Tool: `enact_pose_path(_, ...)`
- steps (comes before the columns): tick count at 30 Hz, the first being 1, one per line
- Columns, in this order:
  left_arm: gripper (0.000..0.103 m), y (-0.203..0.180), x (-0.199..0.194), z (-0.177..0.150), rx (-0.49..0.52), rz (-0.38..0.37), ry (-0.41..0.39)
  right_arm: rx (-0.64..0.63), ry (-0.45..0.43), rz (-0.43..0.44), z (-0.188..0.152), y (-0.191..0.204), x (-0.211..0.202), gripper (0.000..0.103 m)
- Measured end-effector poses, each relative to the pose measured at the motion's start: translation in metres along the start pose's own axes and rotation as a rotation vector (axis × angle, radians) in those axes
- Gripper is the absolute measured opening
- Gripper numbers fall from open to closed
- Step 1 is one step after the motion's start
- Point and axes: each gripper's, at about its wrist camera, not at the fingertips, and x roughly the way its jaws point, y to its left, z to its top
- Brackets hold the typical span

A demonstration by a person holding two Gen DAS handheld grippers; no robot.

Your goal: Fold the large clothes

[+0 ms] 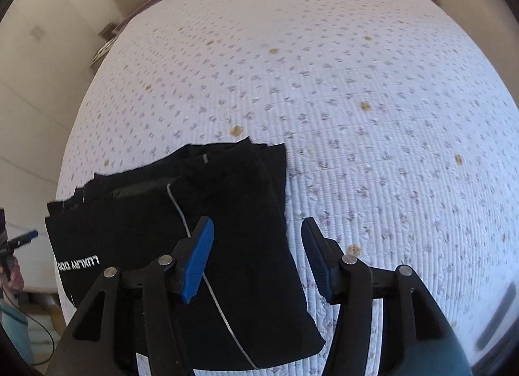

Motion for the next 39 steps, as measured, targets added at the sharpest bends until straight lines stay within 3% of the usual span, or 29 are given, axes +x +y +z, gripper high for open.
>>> enact_pose_path(3,0.066,0.006,0.020,0.003,-0.068,-0.010,-0.039,-0.035,-0.044,-0.035,0.008,0.001,0.012,0.061)
enact_pose_path(4,0.066,0.009,0.026,0.004,-0.096,0.005,-0.059,-0.042,-0.063,-0.041,0.011,0.001,0.017,0.067)
enact_pose_path(9,0.066,0.014,0.045,0.008,-0.152,-0.030,-0.103,-0.091,-0.070,0.039,0.018,0.000,0.038,0.069)
enact_pose_path(13,0.071,0.019,0.064,0.017,-0.179,-0.072,-0.052,-0.144,-0.054,0.062,0.020,0.000,0.052,0.070)
enact_pose_path(18,0.071,0.020,0.085,0.031,-0.156,-0.073,-0.017,-0.210,-0.040,0.077,0.027,0.002,0.066,0.071)
enact_pose_path(21,0.071,0.017,0.098,0.036,-0.159,-0.139,-0.004,-0.234,-0.002,0.144,0.032,0.001,0.080,0.072)
enact_pose_path(24,0.071,0.007,0.107,0.037,-0.142,-0.139,-0.003,-0.236,0.061,0.258,0.040,0.003,0.098,0.072)
enact_pose_path(25,0.067,0.004,0.109,0.038,-0.138,-0.123,-0.012,-0.229,0.084,0.289,0.042,0.003,0.103,0.072)
enact_pose_path(26,0.052,0.003,0.109,0.038,-0.139,-0.118,-0.018,-0.230,0.102,0.321,0.043,0.005,0.107,0.064)
enact_pose_path(27,0.045,0.002,0.110,0.038,-0.145,-0.116,-0.020,-0.242,0.104,0.318,0.042,0.006,0.107,0.050)
enact_pose_path(28,0.033,0.001,0.110,0.037,-0.161,-0.093,-0.030,-0.257,0.100,0.292,0.040,0.008,0.106,0.029)
enact_pose_path(31,0.014,-0.014,0.101,0.026,-0.175,-0.019,-0.105,-0.291,0.026,0.212,0.026,0.010,0.086,0.025)
enact_pose_path(35,0.011,-0.046,0.057,0.021,-0.147,0.046,-0.248,-0.314,-0.102,0.109,0.018,0.013,0.031,0.024)
enact_pose_path(39,0.010,-0.067,0.012,0.045,-0.107,0.013,-0.344,-0.356,-0.235,-0.010,0.023,0.020,-0.030,0.023)
